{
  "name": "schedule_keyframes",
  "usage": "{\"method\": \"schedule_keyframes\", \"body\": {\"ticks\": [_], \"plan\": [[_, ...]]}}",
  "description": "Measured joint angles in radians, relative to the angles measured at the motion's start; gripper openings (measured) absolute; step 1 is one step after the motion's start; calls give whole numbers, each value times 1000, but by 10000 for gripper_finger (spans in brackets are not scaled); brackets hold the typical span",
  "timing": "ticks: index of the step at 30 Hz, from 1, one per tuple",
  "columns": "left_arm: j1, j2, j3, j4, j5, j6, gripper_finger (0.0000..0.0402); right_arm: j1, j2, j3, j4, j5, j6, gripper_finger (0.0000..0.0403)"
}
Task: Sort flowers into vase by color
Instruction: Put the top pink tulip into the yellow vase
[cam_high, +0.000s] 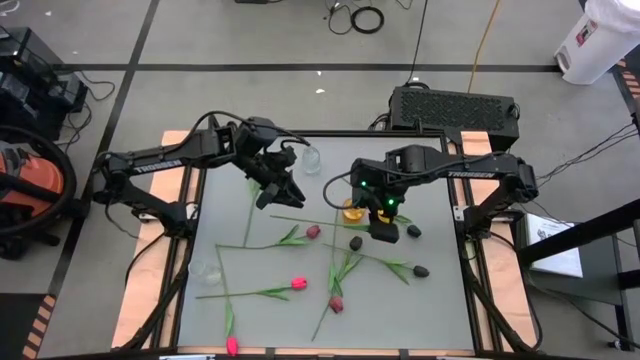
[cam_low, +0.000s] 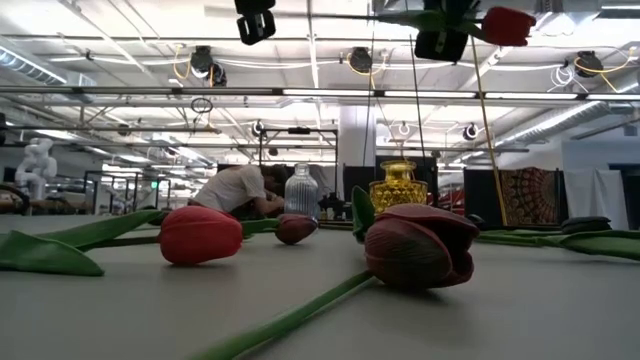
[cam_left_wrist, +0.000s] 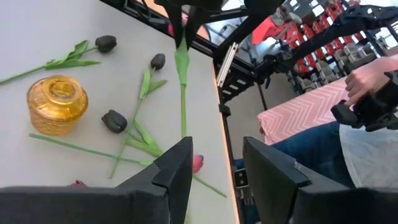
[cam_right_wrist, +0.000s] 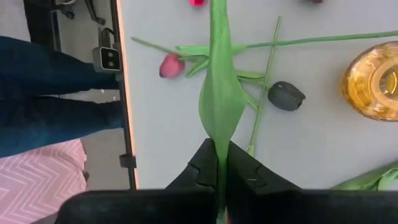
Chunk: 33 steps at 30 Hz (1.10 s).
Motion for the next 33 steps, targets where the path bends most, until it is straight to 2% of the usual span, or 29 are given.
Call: {"method": "schedule_keyframes", "body": {"ticks": [8, 26, 33], "plan": [[-37, 0, 0, -9, -43, 0, 148, 0, 0, 0, 23, 20, 20, 0], [-139, 0, -1, -89, -348, 27, 148, 1, 0, 0, 60, 14, 56, 0], [-171, 0, -1, -118, -400, 25, 148, 1, 0, 0, 75, 14, 60, 0]]}}
